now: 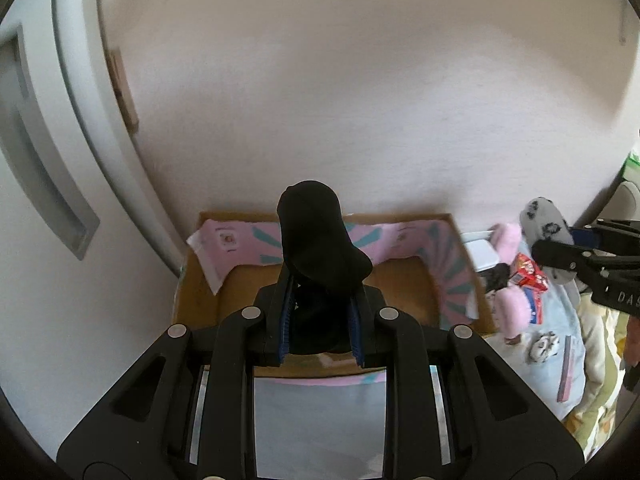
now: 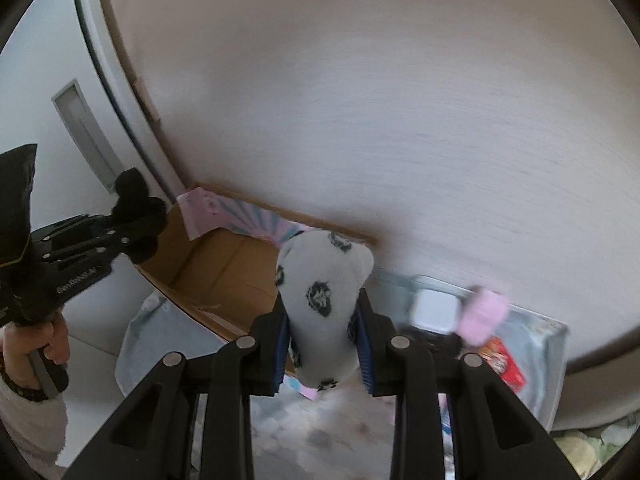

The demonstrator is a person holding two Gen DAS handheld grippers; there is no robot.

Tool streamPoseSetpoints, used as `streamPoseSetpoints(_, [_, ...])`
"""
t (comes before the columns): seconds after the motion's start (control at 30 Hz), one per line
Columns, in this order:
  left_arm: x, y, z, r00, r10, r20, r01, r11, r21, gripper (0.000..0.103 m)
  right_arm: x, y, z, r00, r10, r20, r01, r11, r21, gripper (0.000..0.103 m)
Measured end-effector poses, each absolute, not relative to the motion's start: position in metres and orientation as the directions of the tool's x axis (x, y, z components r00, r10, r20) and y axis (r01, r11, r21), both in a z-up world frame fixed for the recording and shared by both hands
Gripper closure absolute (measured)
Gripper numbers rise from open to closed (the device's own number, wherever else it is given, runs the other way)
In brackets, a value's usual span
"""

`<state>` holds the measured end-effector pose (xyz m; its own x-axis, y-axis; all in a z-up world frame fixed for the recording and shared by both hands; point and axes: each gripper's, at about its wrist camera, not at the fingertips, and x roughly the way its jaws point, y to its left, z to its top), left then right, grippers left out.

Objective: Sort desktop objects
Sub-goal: 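Carry the white sock and black plush with both tools over the cardboard box, then open both tools to drop the sock and plush into the box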

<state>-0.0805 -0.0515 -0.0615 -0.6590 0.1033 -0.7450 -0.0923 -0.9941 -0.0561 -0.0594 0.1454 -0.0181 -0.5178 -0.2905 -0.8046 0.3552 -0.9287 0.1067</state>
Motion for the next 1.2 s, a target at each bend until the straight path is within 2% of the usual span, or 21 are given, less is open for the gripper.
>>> streamPoseSetpoints(0.47, [-0.115, -0.091, -0.124, -0.564, 0.124, -0.816, -0.077, -0.992, -0.097, 0.083, -0.104, 0.083, -0.094, -0.382, -0.27, -0.884, 0.334, -0.932, 0.14, 0.076])
streamPoseSetpoints(0.83, [-0.126, -0.1, -0.131, -0.533, 0.131, -0.836, -0.104, -0.991, -0.089, 0.083, -0.113, 0.073, -0.104, -0.344, -0.267, -0.9, 0.313, -0.936, 0.159, 0.076])
streamPoseSetpoints(0.9, [-0.13, -0.096, -0.13, -0.527, 0.132, -0.839, -0.108, -0.99, -0.088, 0.082, -0.118, 0.067, -0.11, -0.334, -0.261, -0.906, 0.313, -0.937, 0.155, 0.074])
streamPoseSetpoints(0.93, [-0.131, -0.095, -0.129, -0.525, 0.14, -0.839, -0.109, -0.989, -0.097, 0.077, -0.119, 0.065, -0.111, -0.328, -0.249, -0.911, 0.311, -0.939, 0.145, 0.072])
streamPoseSetpoints(0.97, [-0.131, -0.095, -0.127, -0.517, 0.162, -0.841, -0.117, -0.986, -0.117, 0.057, -0.119, 0.064, -0.112, -0.33, -0.242, -0.912, 0.314, -0.94, 0.135, 0.066])
streamPoseSetpoints(1.0, [-0.135, -0.095, -0.128, -0.515, 0.175, -0.839, -0.117, -0.984, -0.133, 0.036, -0.118, 0.063, -0.111, -0.339, -0.239, -0.91, 0.314, -0.941, 0.13, 0.053])
streamPoseSetpoints(1.03, [-0.133, -0.095, -0.124, -0.531, 0.165, -0.831, -0.106, -0.986, -0.128, 0.003, -0.117, 0.063, -0.11, -0.354, -0.236, -0.905, 0.308, -0.943, 0.126, 0.044])
streamPoseSetpoints(1.07, [-0.132, -0.096, -0.121, -0.561, 0.157, -0.813, -0.1, -0.988, -0.121, 0.0, -0.116, 0.064, -0.109, -0.367, -0.233, -0.9, 0.3, -0.946, 0.123, 0.028])
streamPoseSetpoints(1.1, [-0.13, -0.095, -0.116, -0.58, 0.148, -0.801, -0.1, -0.989, -0.11, 0.0, -0.114, 0.066, -0.106, -0.387, -0.231, -0.893, 0.287, -0.95, 0.122, 0.023])
streamPoseSetpoints(1.2, [-0.132, -0.092, -0.109, -0.588, 0.144, -0.796, -0.106, -0.989, -0.1, 0.0, -0.111, 0.073, -0.102, -0.399, -0.248, -0.882, 0.258, -0.954, 0.152, 0.022])
